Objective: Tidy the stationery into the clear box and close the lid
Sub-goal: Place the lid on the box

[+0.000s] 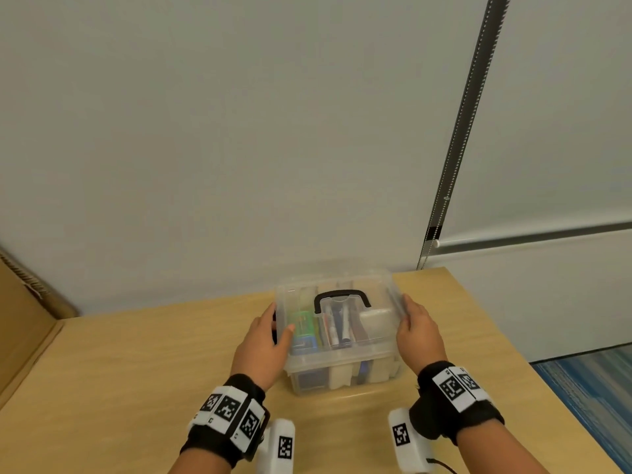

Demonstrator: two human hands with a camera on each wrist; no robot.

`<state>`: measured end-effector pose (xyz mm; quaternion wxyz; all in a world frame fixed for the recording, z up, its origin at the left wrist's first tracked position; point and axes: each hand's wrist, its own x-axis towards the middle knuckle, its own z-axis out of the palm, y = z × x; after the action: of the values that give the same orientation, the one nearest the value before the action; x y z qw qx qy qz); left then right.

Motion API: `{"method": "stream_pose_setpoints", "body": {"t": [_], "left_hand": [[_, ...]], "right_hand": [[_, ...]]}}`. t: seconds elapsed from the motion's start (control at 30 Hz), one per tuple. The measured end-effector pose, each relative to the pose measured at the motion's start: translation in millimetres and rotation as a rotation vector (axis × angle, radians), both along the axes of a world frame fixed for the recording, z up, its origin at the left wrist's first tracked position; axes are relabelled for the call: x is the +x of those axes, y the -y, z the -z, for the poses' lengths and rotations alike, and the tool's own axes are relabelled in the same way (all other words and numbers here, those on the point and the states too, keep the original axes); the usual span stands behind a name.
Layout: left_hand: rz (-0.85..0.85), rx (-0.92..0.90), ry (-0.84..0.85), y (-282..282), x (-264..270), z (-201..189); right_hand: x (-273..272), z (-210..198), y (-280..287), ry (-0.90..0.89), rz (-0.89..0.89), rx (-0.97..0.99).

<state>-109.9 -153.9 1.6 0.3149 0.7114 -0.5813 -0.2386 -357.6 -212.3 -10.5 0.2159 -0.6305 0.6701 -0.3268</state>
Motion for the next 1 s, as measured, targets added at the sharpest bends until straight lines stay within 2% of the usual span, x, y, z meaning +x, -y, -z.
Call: {"method": "stream_pose_setpoints", "body": {"t": [0.17,0.33,0.37,0.47,0.53,0.6,0.73,0.87,0.9,1.0], "left_hand": [[0.026,0.019,-0.030,4,2,4],[-0.061,0.090,0.011,8,5,-1],[-0.078,0.111,-0.009,8,5,-2],[-0.094,0.200,-0.228,10,10,-2],[-0.087,0.276,-0.285,9,12,-1],[-0.066,0.280,-0.274,8,16,2],[-0.007,0.119,-0.256,4,13,2],[-0.009,0.022,0.091,2,7,1],[-0.006,0.029,0.127,3,6,1],[-0.034,0.107,0.037,12,4,-2]], "right_hand": [[5,1,4,-0.123,-0.032,0.021],[15,-17,6,-0.375,-0.055,0.111],[18,-18,6,-0.386,-0.054,0.141],[23,-13,9,-0.329,-0.024,0.188],[22,-10,10,-0.313,-0.015,0.187],[21,-8,10,-0.307,-0.024,0.182],[19,-6,13,-0.316,-0.050,0.191],[18,-5,15,-0.308,-0.058,0.200],[17,-4,15,-0.302,-0.057,0.201],[16,-3,16,-0.291,-0.054,0.200]]}}
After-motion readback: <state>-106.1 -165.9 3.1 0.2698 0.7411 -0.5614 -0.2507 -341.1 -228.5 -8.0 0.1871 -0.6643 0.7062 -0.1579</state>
